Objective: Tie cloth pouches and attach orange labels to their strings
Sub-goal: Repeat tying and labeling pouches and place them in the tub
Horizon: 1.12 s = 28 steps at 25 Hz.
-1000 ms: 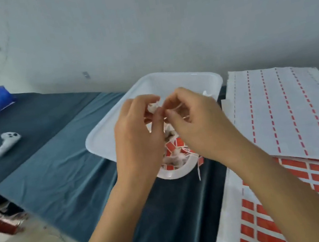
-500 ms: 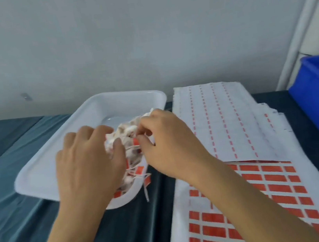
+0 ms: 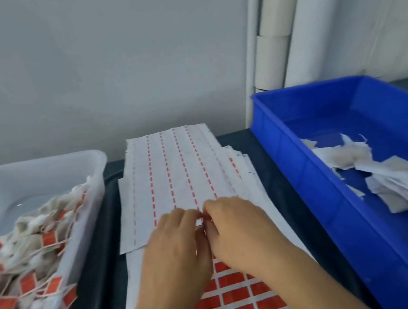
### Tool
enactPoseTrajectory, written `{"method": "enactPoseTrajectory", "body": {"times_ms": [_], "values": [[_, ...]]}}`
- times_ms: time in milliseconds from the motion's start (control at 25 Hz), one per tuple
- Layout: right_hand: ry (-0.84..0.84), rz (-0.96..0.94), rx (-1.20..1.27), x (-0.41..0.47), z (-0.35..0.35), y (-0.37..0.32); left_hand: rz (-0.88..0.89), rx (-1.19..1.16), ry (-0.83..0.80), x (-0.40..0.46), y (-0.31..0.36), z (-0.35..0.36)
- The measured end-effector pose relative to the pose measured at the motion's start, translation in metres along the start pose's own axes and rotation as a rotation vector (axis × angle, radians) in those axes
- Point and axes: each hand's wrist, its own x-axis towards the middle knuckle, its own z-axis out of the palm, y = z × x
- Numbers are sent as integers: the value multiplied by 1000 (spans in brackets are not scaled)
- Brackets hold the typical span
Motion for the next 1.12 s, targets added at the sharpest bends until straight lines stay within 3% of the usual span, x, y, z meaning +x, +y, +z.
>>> {"method": "enactPoseTrajectory", "body": {"times_ms": [200, 400, 520, 720, 800, 880, 1040, 1120], "values": [[-158, 141, -93, -12, 16, 32, 41, 85, -236, -9, 9, 46], [-205, 102, -148, -3, 0, 38, -3, 182, -305, -7, 8, 49], [-82, 124, -160, 10, -32, 49, 4, 256, -357, -5, 8, 52], [388, 227, -168, 35, -104, 104, -4, 363, -436, -5, 11, 51], [437, 325, -235, 40, -122, 138, -18, 350, -459, -7, 14, 50], [358, 476, -373, 41, -126, 174, -27, 353, -452, -8, 16, 51], [4, 790, -577, 37, -109, 221, -25, 339, -473, -7, 16, 49], [-15, 887, -607, 35, -103, 233, -6, 327, -455, -8, 15, 49]]}}
